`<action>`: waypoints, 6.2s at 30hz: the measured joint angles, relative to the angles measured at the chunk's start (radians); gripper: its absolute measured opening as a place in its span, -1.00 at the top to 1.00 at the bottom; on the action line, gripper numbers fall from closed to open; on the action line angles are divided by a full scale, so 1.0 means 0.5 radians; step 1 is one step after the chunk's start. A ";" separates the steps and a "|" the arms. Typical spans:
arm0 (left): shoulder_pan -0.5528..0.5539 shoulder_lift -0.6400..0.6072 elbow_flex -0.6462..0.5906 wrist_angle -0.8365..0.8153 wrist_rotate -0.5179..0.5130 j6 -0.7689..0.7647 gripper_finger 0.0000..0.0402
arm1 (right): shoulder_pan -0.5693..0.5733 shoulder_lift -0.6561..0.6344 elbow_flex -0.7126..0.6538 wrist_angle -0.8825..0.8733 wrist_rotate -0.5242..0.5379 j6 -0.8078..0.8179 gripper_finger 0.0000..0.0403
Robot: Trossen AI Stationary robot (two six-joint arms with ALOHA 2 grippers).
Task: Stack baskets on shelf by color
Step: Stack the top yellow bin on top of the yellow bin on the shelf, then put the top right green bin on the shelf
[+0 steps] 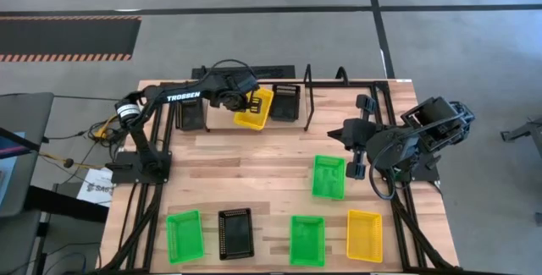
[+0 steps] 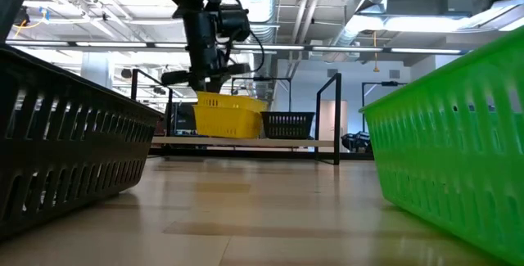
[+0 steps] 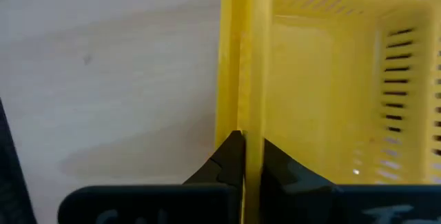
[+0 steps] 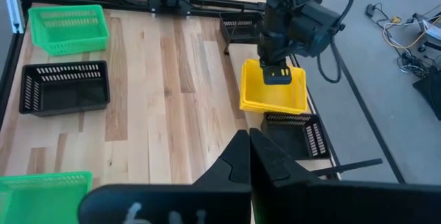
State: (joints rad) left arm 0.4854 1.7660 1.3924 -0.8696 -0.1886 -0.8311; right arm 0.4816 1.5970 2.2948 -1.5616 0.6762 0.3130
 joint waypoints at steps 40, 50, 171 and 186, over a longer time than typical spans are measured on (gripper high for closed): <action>-0.828 -0.596 0.974 -1.404 -0.758 -0.106 0.56 | -0.328 0.002 -0.432 0.106 -0.042 0.053 0.99; -1.407 -0.938 0.658 -1.404 -0.734 -0.192 0.56 | -0.503 0.000 -0.890 1.264 -0.236 -0.120 1.00; -1.757 -1.486 -0.145 -1.361 -1.002 -0.316 0.96 | -0.041 0.378 -2.191 0.696 -1.248 3.421 0.10; -1.757 -1.486 -0.145 -1.360 -1.003 -0.318 0.96 | -0.211 0.308 -2.326 1.229 -1.242 3.062 0.95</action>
State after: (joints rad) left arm -0.3931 1.0230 1.3197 -1.5497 -0.6901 -0.9901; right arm 0.3762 1.7512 1.1316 -0.9472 0.0550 1.8442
